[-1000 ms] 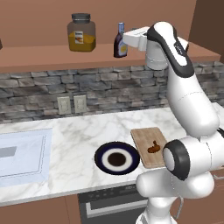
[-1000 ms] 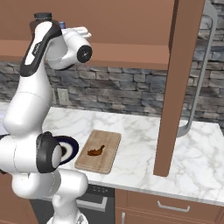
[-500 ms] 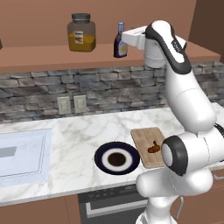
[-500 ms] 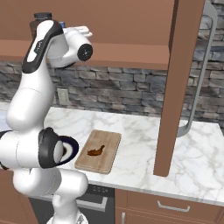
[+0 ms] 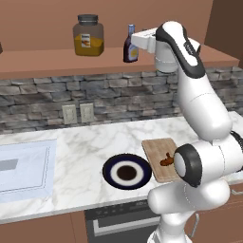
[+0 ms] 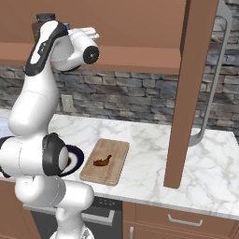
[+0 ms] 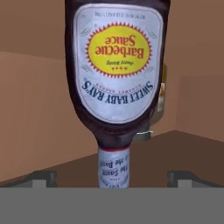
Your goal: Pick the chicken drumstick from the plate and place it on the cutting board. Then pick the condiment bottle from the cabinet and place it next to the cutting board.
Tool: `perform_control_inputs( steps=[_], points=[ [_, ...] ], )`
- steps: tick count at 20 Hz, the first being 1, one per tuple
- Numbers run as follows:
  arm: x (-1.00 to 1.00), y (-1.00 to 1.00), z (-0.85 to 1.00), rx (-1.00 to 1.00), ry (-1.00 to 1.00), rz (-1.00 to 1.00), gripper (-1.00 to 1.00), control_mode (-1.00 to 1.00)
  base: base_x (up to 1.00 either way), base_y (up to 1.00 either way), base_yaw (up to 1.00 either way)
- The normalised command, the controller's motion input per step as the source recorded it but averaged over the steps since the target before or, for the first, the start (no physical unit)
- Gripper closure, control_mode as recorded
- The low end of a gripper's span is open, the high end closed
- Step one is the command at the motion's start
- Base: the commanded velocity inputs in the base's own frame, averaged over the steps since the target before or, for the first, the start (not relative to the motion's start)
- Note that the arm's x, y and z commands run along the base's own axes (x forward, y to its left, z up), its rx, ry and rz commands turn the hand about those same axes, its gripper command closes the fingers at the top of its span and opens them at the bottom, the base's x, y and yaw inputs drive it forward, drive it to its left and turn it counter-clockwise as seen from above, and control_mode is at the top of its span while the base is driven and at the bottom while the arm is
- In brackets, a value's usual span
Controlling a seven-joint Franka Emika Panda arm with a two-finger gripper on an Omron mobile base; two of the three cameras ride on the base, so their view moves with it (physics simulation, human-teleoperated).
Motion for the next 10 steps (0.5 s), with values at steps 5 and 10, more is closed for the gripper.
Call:
perform_control_inputs(
  steps=[5,10],
  points=[
    [0.05,0.03,0.00,0.00,0.00,-0.01,-1.00,-1.00,0.00,0.00,0.00],
    [0.04,0.05,0.00,0.00,0.00,-0.01,-1.00,-1.00,0.00,0.00,0.00]
  ],
)
